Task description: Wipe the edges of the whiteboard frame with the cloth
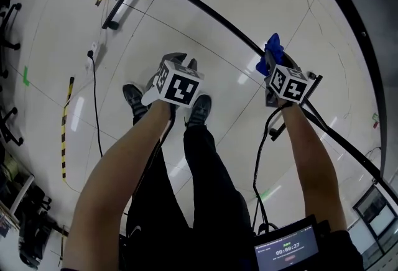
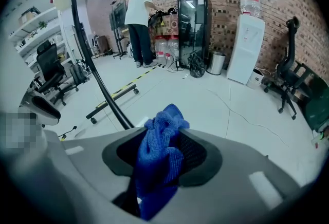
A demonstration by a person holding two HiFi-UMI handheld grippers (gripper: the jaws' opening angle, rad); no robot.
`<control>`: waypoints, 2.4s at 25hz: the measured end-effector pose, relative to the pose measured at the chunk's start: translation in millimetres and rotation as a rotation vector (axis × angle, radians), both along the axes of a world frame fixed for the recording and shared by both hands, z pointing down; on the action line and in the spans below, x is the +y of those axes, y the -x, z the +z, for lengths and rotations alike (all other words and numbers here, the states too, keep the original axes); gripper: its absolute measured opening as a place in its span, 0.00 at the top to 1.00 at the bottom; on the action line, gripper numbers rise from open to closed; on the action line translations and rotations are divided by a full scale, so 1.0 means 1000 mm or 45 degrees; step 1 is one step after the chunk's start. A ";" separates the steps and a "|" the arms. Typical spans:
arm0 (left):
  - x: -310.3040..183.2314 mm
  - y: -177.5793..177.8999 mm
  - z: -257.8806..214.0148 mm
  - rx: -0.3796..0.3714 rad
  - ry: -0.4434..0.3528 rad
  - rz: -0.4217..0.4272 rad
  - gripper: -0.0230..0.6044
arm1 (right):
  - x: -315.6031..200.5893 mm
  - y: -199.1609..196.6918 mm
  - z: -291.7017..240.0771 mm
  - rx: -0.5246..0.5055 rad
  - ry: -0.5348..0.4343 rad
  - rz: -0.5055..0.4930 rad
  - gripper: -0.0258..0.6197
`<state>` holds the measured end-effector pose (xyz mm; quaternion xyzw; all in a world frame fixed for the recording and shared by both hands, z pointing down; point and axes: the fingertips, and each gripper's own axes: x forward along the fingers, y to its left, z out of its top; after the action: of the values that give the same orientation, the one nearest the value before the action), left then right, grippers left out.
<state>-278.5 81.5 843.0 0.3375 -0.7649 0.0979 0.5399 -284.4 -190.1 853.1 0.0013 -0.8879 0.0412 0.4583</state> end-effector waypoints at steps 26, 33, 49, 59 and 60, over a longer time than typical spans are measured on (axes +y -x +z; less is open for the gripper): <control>0.112 0.038 0.022 0.079 -0.002 -0.089 0.82 | 0.073 0.072 -0.001 0.030 -0.037 -0.034 0.69; 0.134 0.043 0.026 0.111 -0.013 -0.121 0.82 | 0.087 0.089 0.000 0.054 -0.074 -0.043 0.69; 0.220 0.093 0.020 0.103 0.010 -0.133 0.83 | 0.134 0.132 0.010 0.145 -0.132 -0.009 0.69; 0.266 0.129 0.017 0.060 0.039 -0.221 0.83 | 0.165 0.172 0.006 0.074 -0.195 -0.061 0.69; 0.269 0.128 0.016 0.064 0.039 -0.246 0.83 | 0.168 0.173 0.007 0.076 -0.201 -0.079 0.69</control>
<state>-407.0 350.2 859.5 0.2563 -0.7785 0.0487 0.5709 -457.8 -22.1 860.1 0.0111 -0.8739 -0.0431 0.4840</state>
